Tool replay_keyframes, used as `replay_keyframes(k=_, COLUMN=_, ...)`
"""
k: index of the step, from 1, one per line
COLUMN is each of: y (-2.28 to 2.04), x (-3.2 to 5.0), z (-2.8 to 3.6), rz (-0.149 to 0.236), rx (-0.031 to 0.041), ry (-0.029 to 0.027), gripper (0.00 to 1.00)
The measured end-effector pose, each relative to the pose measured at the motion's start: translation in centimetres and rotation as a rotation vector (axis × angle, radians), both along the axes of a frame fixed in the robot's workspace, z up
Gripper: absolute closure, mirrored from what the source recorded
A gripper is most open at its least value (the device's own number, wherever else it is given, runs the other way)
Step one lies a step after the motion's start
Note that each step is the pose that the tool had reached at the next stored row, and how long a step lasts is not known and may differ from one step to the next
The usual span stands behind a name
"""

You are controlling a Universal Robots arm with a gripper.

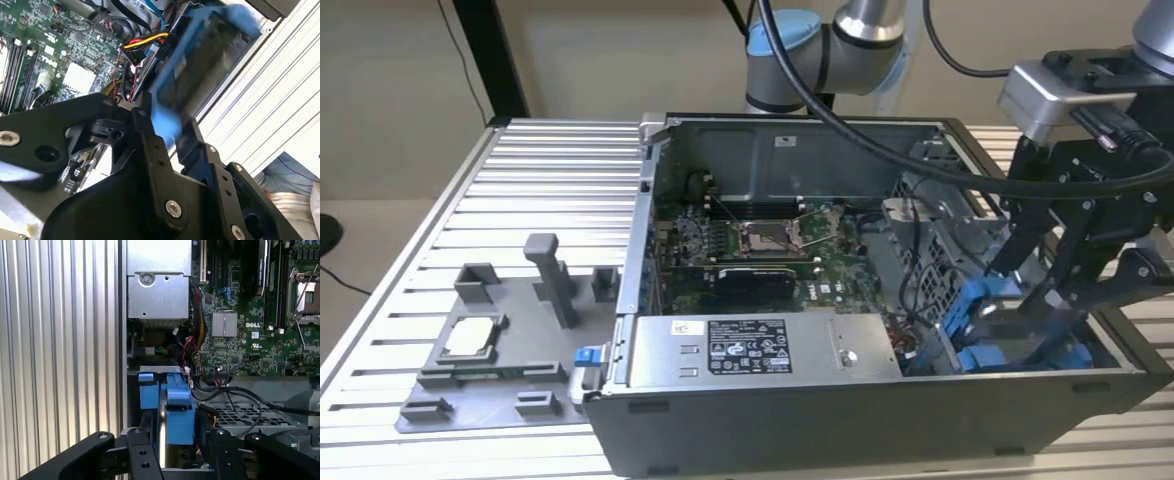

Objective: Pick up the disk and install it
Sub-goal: 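Insert the disk into the insertion slot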

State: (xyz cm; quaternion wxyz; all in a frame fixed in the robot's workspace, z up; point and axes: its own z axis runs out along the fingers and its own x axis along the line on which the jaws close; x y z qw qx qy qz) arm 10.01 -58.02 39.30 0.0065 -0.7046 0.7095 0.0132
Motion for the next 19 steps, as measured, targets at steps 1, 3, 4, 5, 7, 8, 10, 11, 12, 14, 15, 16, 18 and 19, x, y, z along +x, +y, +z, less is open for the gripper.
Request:
replay_keyframes(k=1, y=0.00, x=0.00, z=0.00, rz=0.000, rx=0.0001, ry=0.0000, gripper=0.00)
replay_keyframes(k=3, y=0.00, x=0.00, z=-0.01, rz=0.000, rx=0.0004, ry=0.0000, gripper=0.00)
replay_keyframes(k=4, y=0.00, x=0.00, z=-0.01, rz=0.000, rx=0.0005, ry=0.0000, gripper=0.00)
replay_keyframes(k=5, y=0.00, x=0.00, z=-0.01, rz=0.000, rx=0.0006, ry=-0.0001, gripper=0.00)
replay_keyframes(k=7, y=0.00, x=0.00, z=0.00, rz=-0.001, rx=0.0005, ry=0.0000, gripper=0.00)
replay_keyframes(k=8, y=0.00, x=0.00, z=0.00, rz=-0.001, rx=0.0006, ry=0.0000, gripper=0.00)
replay_keyframes(k=10, y=0.00, x=0.00, z=0.00, rz=-0.001, rx=0.0006, ry=0.0000, gripper=0.00)
replay_keyframes(k=11, y=0.00, x=0.00, z=-0.01, rz=-0.001, rx=0.0006, ry=0.0000, gripper=0.00)
replay_keyframes(k=12, y=0.00, x=0.00, z=0.00, rz=-0.001, rx=0.0005, ry=0.0000, gripper=0.00)
replay_keyframes(k=14, y=0.00, x=0.00, z=0.00, rz=-0.002, rx=0.0005, ry=0.0000, gripper=0.00)
replay_keyframes(k=15, y=0.00, x=0.00, z=0.00, rz=-0.002, rx=0.0006, ry=0.0000, gripper=0.00)
replay_keyframes(k=16, y=0.00, x=0.00, z=0.00, rz=-0.002, rx=0.0006, ry=0.0000, gripper=0.00)
replay_keyframes(k=18, y=0.00, x=0.00, z=0.00, rz=-0.002, rx=0.0006, ry=0.0000, gripper=0.00)
replay_keyframes(k=19, y=0.01, x=0.00, z=-0.01, rz=-0.002, rx=0.0005, ry=-0.0007, gripper=0.00)
